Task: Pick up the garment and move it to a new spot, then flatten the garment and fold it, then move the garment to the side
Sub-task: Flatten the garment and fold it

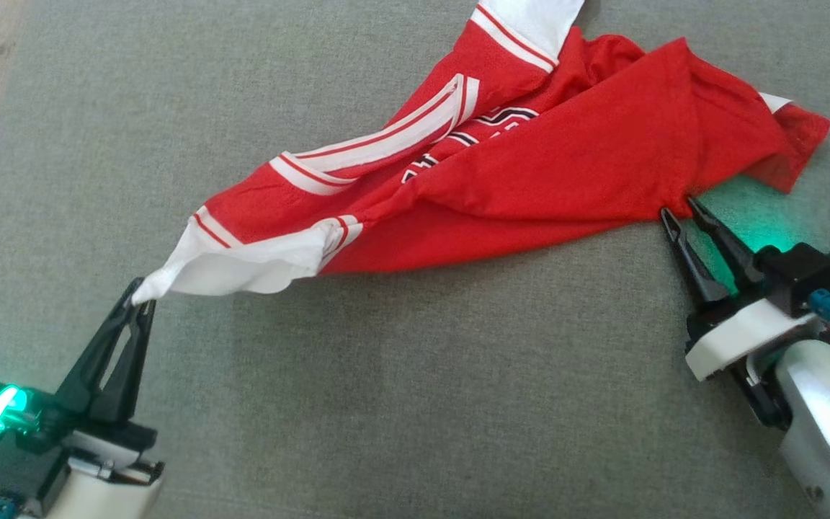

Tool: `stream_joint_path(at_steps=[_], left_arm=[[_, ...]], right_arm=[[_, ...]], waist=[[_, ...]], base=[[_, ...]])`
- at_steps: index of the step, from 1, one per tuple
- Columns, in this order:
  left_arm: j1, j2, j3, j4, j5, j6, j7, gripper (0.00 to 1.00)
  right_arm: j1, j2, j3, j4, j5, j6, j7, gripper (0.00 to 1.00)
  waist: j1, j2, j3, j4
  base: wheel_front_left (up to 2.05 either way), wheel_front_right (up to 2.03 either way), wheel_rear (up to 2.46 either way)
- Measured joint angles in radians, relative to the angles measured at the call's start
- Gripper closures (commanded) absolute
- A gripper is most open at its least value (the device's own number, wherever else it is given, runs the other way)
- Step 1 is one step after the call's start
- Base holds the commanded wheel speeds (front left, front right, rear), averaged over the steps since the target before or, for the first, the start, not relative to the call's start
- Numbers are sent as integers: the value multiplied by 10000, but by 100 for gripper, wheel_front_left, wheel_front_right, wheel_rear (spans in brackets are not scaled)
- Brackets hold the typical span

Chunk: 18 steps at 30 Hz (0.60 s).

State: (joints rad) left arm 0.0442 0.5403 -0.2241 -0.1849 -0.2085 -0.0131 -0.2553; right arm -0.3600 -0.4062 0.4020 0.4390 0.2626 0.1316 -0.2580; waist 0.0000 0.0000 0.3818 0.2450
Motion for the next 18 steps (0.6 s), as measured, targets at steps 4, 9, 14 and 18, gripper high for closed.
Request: stream_joint_path(at_steps=[4,9,14,18], left_arm=[[0,-82,58,2,136,-146,0,100],[-22,-88,198,-151,422,-288,0,100],[-461,125,399,-637,727,-470,-2,100],[-1103,596,752,-1110,759,-708,-13,100]], right_arm=[[-104,0,128,213,-31,0,-15,100],[-218,2,205,288,-92,0,-13,100],[-151,17,-711,-759,-88,0,2,100],[-150,-13,-1820,-2330,46,0,0,100]], waist=[[0,0,-45,-45],[0,0,-195,-145],[0,0,-527,-342],[0,0,-863,-607]], base=[[0,0,0],[0,0,0],[0,0,0],[0,0,0]])
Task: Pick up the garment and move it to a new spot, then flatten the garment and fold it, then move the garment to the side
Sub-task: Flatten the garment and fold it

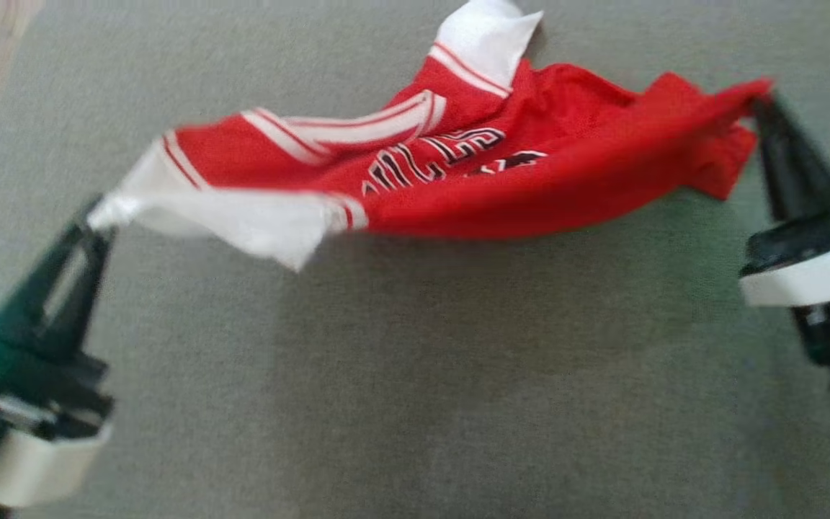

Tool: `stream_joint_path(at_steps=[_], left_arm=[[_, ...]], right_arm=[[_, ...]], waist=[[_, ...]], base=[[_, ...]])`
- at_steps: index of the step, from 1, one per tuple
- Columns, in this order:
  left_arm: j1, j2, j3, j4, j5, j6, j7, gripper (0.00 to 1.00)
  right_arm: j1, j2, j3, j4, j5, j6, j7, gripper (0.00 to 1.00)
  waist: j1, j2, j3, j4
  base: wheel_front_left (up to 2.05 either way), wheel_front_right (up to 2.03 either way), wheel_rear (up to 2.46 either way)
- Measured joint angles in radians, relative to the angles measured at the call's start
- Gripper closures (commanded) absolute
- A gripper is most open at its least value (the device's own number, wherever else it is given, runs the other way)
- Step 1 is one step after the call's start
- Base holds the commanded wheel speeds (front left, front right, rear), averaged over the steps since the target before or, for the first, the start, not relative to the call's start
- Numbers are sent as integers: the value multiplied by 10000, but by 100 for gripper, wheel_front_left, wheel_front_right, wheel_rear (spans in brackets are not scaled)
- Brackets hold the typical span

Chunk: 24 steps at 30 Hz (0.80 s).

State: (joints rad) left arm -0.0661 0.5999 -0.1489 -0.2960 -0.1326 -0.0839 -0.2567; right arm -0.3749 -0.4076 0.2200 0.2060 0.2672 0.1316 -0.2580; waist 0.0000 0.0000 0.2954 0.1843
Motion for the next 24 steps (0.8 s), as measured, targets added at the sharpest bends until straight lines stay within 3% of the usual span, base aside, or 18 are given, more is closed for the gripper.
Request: stream_joint_path(at_steps=[4,10,14,18,24], left_arm=[[-1167,600,336,-437,-293,-230,-4,100],[-3618,1467,522,-909,-1356,-405,-10,100],[-5151,1871,257,-878,-1998,-412,226,100],[-7270,2383,-1005,-267,-2884,-487,771,100],[-10076,2723,-3580,1588,-3697,-487,1423,100]], right_arm=[[-11,-568,-646,-1221,403,0,71,100],[-636,-1584,-1816,-3206,1037,0,1312,100],[-1484,-2027,-2194,-3657,1187,0,1969,100],[-2702,-2449,-2065,-3381,1480,0,2606,100],[-4797,-2556,-497,-1507,1908,0,3039,100]], waist=[[0,0,-372,-341],[-1,0,-806,-974],[-1,0,-929,-1280],[-1,0,-887,-1611],[0,0,-264,-1841]], base=[[0,0,0],[0,0,0],[0,0,0],[0,0,0],[0,0,0]])
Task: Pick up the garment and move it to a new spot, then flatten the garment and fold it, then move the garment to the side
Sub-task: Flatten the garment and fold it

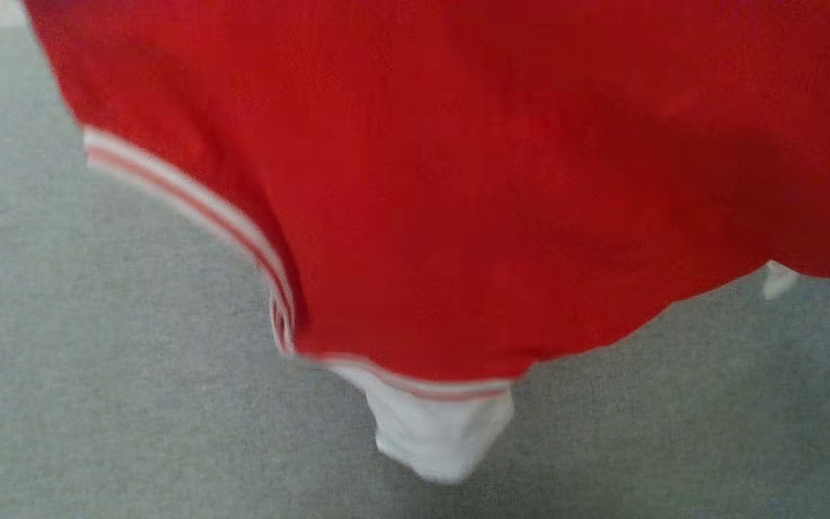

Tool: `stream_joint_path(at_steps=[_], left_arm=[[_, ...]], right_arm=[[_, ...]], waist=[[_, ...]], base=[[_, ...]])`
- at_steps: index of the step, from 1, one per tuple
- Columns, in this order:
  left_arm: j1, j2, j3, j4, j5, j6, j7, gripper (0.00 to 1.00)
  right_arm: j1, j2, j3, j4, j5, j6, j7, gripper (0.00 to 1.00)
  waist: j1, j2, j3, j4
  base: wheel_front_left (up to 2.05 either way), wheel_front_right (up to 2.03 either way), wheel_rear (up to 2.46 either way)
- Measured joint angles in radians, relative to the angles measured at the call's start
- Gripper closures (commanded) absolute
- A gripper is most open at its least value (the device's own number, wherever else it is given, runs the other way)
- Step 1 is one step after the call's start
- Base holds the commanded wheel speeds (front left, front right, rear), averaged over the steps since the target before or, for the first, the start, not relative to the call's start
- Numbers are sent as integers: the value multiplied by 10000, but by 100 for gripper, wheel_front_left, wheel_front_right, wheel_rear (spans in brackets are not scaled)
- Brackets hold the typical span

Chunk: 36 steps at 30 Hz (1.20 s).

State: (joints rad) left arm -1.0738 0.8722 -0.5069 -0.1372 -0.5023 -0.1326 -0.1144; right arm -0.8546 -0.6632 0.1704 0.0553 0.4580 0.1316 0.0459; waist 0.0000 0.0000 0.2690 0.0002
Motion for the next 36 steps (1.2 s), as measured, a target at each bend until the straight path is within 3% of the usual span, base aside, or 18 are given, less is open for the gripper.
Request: stream_joint_path(at_steps=[6,10,14,18,23,27,31,36], left_arm=[[-2682,-443,-1814,2278,40,-2,-153,100],[-4706,-1390,-1975,4146,598,-2,-1024,100],[-5134,-1701,-2140,4414,616,-2,-1371,100],[-4823,-1442,-2909,4121,213,-2,-1438,100],[-2512,-757,-3003,2769,-10,44,-1436,100],[578,-445,-3035,1365,-31,828,-1436,100],[3755,-639,-3068,420,-205,1768,-1434,100],[7276,-1432,-3091,-211,-328,2393,-1425,100]], right_arm=[[-2004,15,1262,1960,167,0,-431,100],[-3733,25,1400,3237,-339,0,-1630,100],[-4417,-58,1501,3923,-830,0,-2364,100],[-4322,-205,1946,4406,-1014,0,-2610,100],[-2996,-190,2190,4888,-963,0,-2855,100],[-1331,-142,2136,5148,-828,0,-2940,100],[595,-73,1732,5112,-673,0,-2968,100],[3131,211,936,4433,-646,0,-2970,100]], waist=[[3,0,1049,-53],[5,-1,1877,2],[4,-1,2184,165],[1,0,2270,301],[1,0,2223,276],[0,0,2034,224],[-1,0,1741,239],[-3,0,1281,207]], base=[[0,0,0],[0,0,0],[0,0,0],[0,0,0],[0,0,0],[0,0,0],[0,0,0],[0,0,0]])
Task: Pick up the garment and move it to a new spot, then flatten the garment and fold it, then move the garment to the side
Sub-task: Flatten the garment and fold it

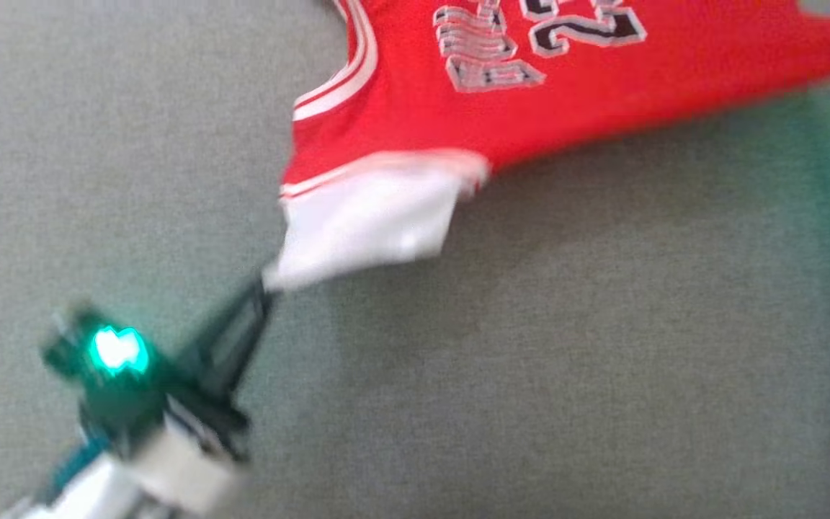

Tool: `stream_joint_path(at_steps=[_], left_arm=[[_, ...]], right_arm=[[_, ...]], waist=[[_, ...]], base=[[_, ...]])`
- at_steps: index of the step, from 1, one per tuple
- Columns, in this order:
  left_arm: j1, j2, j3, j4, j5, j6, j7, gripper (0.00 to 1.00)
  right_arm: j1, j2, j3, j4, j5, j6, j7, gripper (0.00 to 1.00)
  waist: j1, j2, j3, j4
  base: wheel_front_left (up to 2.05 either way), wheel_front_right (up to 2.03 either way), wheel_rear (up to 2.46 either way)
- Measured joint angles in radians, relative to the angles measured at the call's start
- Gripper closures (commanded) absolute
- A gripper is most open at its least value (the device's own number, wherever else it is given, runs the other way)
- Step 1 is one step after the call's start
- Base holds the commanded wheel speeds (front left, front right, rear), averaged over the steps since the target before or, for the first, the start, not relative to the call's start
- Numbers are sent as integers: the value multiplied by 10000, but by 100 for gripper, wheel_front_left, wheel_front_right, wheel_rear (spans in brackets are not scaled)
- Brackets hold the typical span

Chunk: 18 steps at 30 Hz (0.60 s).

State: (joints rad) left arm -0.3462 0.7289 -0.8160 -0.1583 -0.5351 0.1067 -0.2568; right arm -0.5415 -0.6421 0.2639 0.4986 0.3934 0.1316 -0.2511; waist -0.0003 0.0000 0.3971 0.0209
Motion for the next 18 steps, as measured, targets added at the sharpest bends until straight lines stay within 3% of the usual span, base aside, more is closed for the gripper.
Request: stream_joint_path(at_steps=[3,8,18], left_arm=[[1400,-366,207,-92,4,63,2,100],[2919,-679,466,-115,-6,-389,2,100],[4093,-823,1220,-466,-90,-876,2,100]], right_arm=[[1428,180,-410,-487,-81,0,2,100],[3646,408,-1131,-1302,-378,0,2,100],[5418,978,-1952,-2886,-606,0,727,100]], waist=[[0,0,-281,4],[0,0,-711,63],[3,0,-1025,-95]], base=[[0,0,0],[0,0,0],[0,0,0]])
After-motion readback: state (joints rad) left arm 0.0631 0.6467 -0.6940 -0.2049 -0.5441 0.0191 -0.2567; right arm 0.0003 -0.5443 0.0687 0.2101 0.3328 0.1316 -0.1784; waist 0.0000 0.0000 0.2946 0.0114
